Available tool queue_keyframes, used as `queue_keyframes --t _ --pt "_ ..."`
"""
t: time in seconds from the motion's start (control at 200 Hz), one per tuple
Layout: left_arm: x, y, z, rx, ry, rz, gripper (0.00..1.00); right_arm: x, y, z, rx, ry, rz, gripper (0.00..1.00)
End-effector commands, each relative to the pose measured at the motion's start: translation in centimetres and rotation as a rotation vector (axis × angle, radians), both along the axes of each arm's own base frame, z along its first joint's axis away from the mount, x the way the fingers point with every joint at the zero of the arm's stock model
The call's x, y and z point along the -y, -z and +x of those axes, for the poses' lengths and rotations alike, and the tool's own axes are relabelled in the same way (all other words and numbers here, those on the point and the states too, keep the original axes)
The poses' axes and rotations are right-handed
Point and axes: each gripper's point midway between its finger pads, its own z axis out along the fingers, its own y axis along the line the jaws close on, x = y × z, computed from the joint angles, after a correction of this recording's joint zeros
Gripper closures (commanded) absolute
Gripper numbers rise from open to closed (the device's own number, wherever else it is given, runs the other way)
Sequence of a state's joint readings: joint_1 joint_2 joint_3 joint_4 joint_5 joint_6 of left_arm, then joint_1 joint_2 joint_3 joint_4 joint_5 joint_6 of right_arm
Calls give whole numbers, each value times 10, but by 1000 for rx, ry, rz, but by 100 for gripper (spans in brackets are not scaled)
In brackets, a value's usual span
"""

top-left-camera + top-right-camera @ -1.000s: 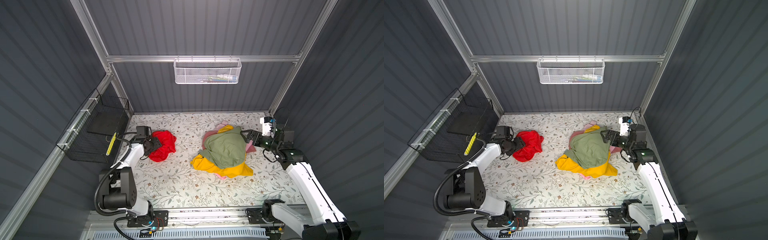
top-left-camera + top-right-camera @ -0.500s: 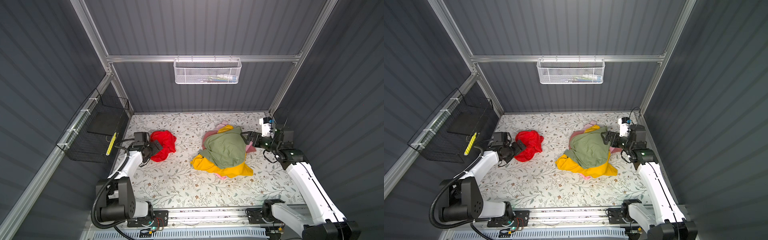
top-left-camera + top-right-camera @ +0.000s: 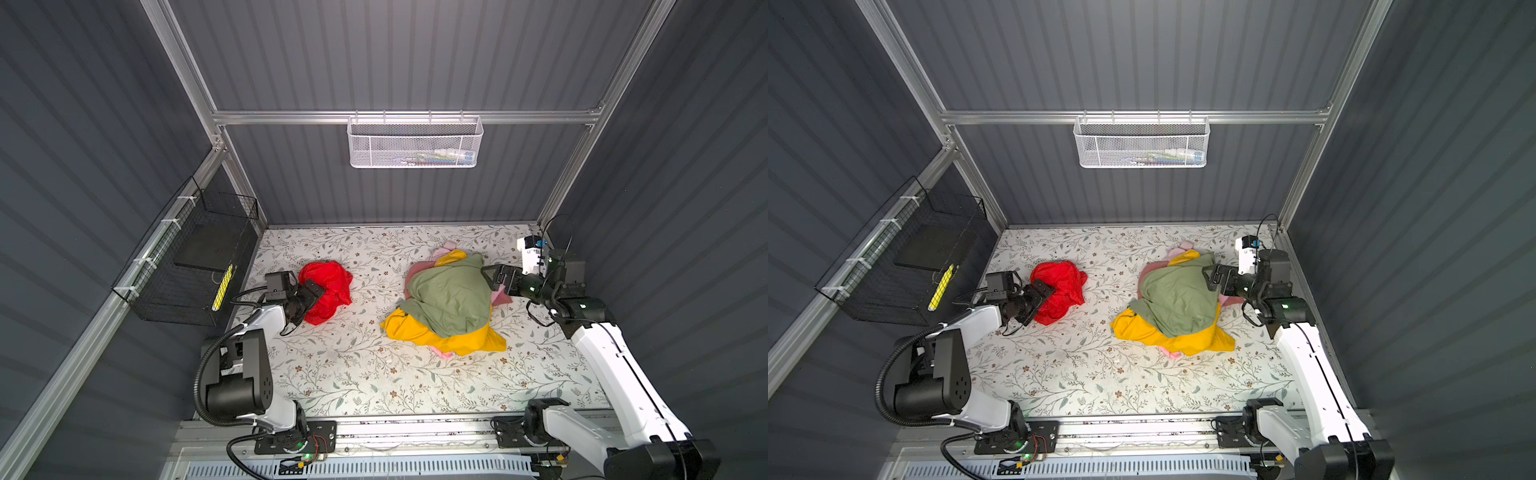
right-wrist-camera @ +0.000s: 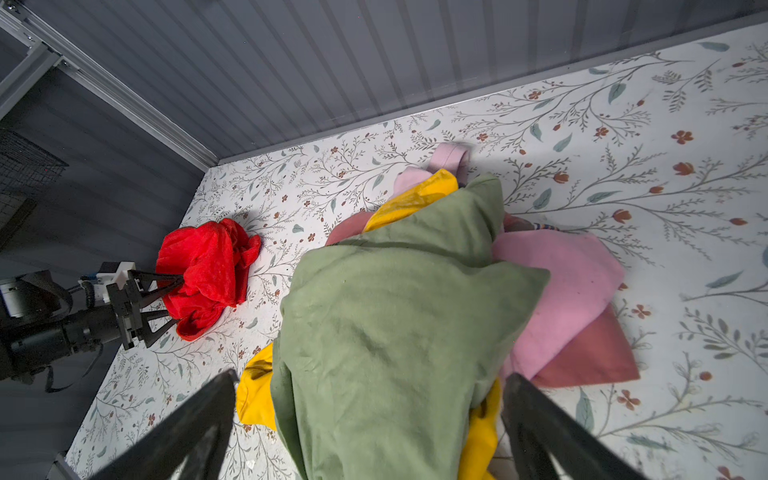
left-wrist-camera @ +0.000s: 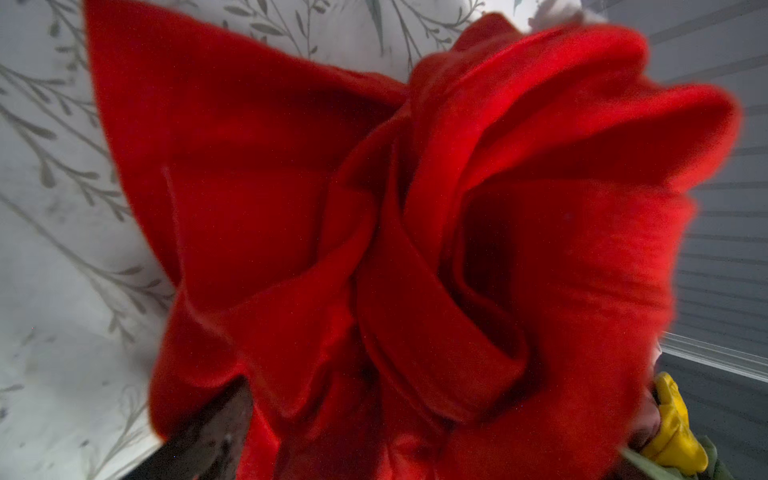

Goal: Pick out a specific cloth from the pile

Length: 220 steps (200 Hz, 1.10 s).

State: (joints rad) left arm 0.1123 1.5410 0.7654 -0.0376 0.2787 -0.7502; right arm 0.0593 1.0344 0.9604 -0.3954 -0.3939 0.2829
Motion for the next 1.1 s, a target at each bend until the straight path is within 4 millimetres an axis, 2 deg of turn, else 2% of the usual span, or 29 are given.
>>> queue_keyframes --t 0.0,0.22,0.26,0.385,0.545,0.81,0.896,1.096 --pt "2 1 12 5 -11 -37 0 3 -7 0 9 5 -18 1" --pt "-4 21 20 -54 -27 -10 0 2 -5 1 -2 5 -11 1" --pt "-6 26 20 -77 -24 5 3 2 -6 1 -1 5 -11 1" --pt "-11 39 19 -159 22 95 18 2 -7 1 0 6 -8 1" --pt "-11 46 23 -178 87 132 52 3 -6 4 -6 13 -5 1" --pt "-17 53 41 -198 159 206 87 5 -4 3 -17 24 -14 1" --pt "-21 48 53 -186 162 227 94 6 -2 2 -21 28 -17 1" --pt "-22 45 83 -163 196 243 98 9 1 1 -25 38 -34 1"
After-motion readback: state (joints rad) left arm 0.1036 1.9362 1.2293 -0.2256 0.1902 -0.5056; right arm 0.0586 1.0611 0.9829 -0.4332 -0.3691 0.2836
